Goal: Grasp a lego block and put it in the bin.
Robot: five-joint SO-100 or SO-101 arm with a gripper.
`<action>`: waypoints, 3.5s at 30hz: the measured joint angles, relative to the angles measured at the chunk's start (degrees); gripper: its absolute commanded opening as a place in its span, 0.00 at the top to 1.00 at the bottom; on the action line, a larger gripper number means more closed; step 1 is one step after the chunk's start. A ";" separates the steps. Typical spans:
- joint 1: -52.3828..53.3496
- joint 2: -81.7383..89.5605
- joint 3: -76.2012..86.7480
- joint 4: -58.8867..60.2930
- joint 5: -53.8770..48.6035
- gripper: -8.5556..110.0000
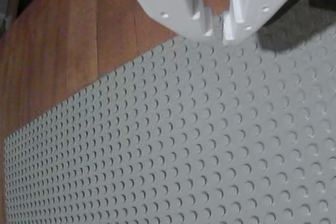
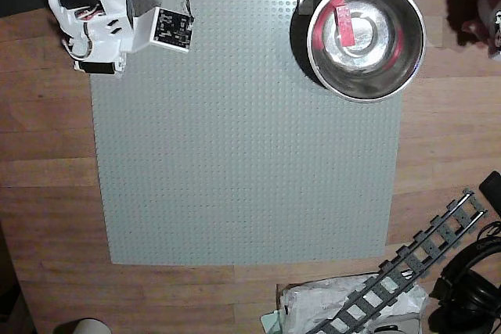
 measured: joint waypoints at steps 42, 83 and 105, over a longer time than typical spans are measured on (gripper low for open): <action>6.86 0.09 4.39 -1.76 0.18 0.93; 6.86 0.09 4.39 -1.76 0.18 0.93; 6.86 0.09 4.39 -1.76 0.18 0.93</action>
